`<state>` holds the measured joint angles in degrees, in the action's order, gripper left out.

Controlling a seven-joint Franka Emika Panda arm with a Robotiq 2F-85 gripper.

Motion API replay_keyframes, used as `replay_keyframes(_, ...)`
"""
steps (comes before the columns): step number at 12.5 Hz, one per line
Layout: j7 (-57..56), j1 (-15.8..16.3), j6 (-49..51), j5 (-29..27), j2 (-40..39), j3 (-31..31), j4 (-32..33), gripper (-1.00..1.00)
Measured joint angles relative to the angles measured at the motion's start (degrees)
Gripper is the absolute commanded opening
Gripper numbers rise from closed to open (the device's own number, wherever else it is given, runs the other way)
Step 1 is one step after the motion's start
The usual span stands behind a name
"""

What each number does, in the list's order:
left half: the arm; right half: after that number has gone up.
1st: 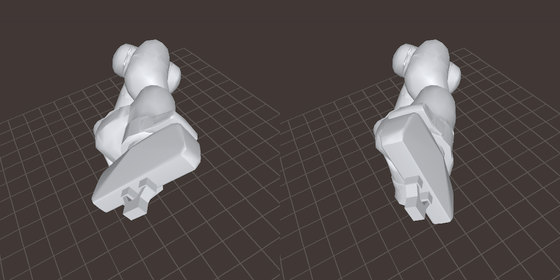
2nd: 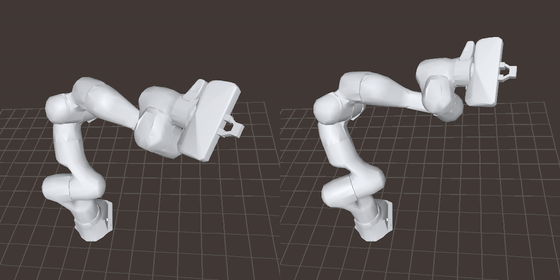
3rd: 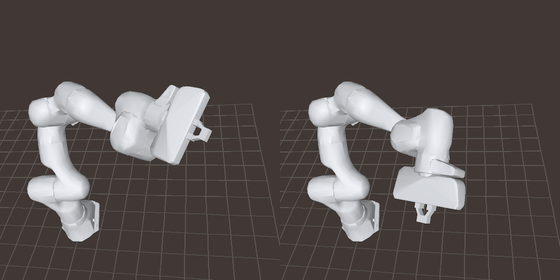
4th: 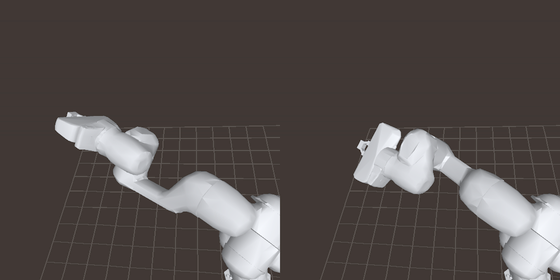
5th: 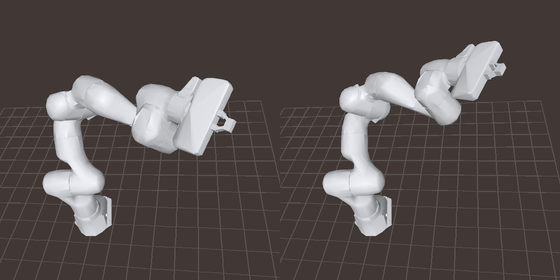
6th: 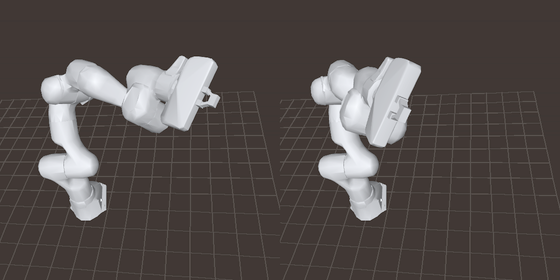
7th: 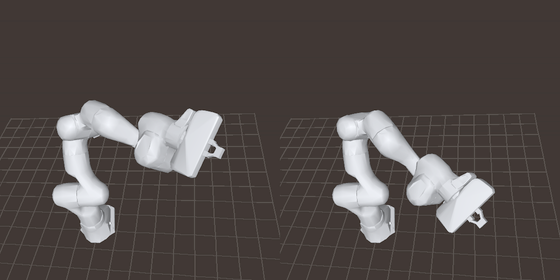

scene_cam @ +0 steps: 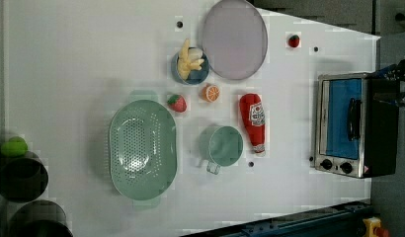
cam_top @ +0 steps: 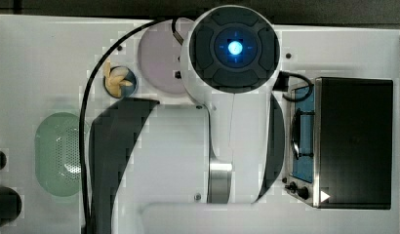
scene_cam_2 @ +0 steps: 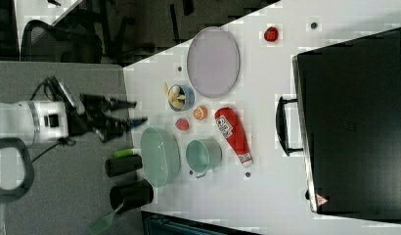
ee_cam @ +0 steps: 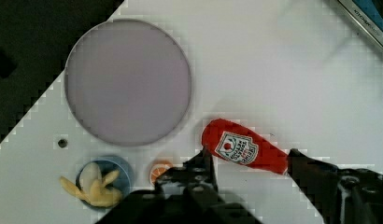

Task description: Pick Ketchup from the table and place it in strainer.

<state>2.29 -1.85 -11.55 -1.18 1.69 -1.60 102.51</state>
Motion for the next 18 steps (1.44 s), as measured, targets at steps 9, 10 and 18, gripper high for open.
replay_keyframes(9,-0.4,-4.29,8.23,-1.77,16.3,-6.12,8.39,1.0)
replay_keyframes(10,-1.72,-4.3,6.94,-1.77,14.23,-6.16,9.18,1.0)
replay_keyframes(18,-34.86,-6.25,-14.08,-2.72,-2.58,-5.45,23.28,1.0)
